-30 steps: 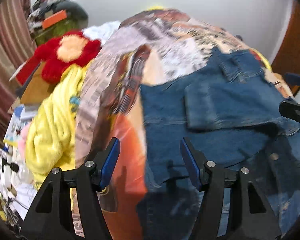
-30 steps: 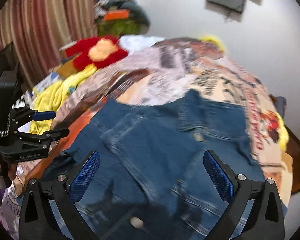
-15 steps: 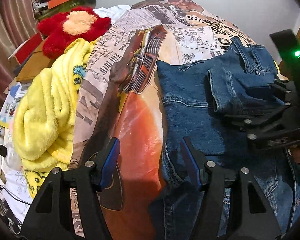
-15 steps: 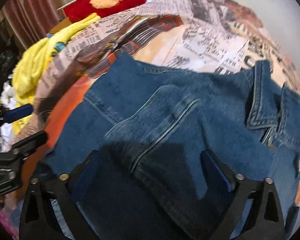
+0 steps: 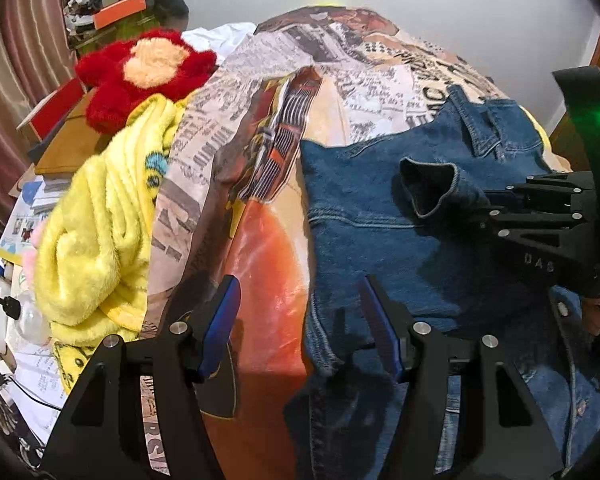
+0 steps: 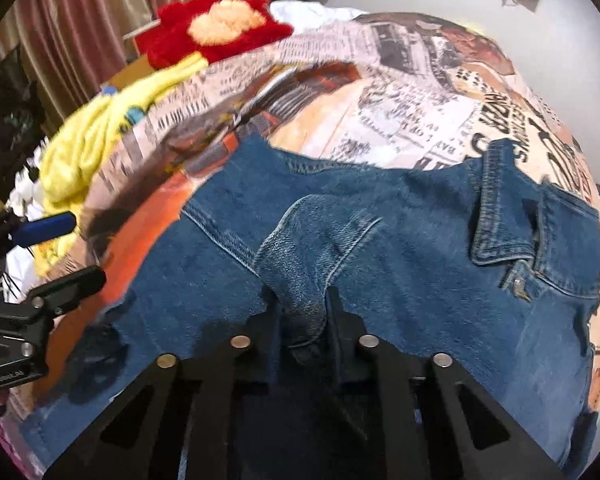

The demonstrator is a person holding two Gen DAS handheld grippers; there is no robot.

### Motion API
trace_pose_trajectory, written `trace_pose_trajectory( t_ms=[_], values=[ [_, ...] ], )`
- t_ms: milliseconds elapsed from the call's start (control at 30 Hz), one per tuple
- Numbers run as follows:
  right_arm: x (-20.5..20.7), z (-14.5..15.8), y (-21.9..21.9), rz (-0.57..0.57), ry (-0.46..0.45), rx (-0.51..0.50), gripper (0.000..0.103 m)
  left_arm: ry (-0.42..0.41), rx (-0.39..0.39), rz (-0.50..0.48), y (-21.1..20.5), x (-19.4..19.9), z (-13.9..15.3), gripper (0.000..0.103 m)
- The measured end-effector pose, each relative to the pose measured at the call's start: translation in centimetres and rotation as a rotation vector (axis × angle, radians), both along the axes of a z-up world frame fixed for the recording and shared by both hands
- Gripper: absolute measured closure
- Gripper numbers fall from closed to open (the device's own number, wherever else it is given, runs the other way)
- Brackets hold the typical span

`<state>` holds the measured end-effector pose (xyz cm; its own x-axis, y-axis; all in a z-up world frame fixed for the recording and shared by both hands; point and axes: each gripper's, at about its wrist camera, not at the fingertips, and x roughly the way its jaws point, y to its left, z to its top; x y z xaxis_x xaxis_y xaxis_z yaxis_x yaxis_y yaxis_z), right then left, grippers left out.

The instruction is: Fold large clothes

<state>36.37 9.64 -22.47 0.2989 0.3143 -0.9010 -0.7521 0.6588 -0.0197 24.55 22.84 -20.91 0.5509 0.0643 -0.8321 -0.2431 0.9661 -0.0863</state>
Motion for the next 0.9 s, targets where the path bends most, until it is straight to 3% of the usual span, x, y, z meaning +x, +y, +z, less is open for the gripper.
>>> trace_pose_trajectory(
  t_ms=[333,500,700,900],
  values=[
    [0.2,8.6,-8.3,-0.11,-0.082,0.192,0.089,-0.049,0.042,-0.044,-2.8,0.4,3.3,0.041],
    [0.4,11.7,-13.4,-0.169,-0.126,0.233,0.089,-0.066,0.033,-0.073,-4.7,1.0,4.5,0.041],
    [0.7,12.8,-20.2,-0.273,-0.132,0.269,0.089,-0.066,0.032,-0.119,-7.6,2.2,5.1,0.041],
    [0.9,11.7,-26.1,-0.367,-0.084,0.299,0.089,-0.052,0.043,-0.191,-11.1,3.9,5.1,0.041]
  ],
)
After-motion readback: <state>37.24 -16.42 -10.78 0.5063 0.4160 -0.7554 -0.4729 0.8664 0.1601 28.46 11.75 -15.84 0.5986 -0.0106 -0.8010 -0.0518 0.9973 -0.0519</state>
